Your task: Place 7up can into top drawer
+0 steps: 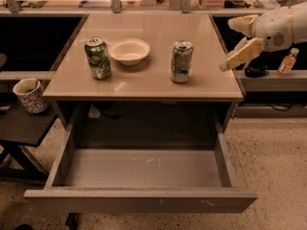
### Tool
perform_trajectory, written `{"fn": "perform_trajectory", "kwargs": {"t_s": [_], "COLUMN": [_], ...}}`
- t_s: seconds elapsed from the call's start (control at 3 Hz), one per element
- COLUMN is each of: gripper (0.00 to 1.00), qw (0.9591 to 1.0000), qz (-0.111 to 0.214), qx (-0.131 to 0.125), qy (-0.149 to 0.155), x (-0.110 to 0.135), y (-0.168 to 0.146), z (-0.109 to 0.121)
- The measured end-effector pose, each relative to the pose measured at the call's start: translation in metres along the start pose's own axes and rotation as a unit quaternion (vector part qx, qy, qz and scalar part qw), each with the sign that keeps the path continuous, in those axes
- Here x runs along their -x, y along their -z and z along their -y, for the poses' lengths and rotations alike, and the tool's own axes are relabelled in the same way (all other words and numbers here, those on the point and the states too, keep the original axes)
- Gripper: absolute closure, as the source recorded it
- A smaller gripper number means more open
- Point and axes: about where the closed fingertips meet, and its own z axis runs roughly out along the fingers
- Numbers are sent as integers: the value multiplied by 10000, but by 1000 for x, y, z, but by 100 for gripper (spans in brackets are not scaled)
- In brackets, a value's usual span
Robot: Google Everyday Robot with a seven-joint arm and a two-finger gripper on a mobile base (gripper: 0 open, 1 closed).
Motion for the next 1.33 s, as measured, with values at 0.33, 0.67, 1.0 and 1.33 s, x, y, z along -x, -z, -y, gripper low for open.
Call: {"fn": "perform_trajectory", "kwargs": {"t_s": [0.33,0.67,1.0,1.33], "gripper": [0,0,0,0], "qw": [9994,9993,9990,9977], "qz": [-7,0,101,238], "qx": [263,296,326,547], "qy": [-221,-220,-274,-306], "x": [-16,-15,-17,-24], "y": [-83,-87,-89,-110], "z": [22,21,20,8]}}
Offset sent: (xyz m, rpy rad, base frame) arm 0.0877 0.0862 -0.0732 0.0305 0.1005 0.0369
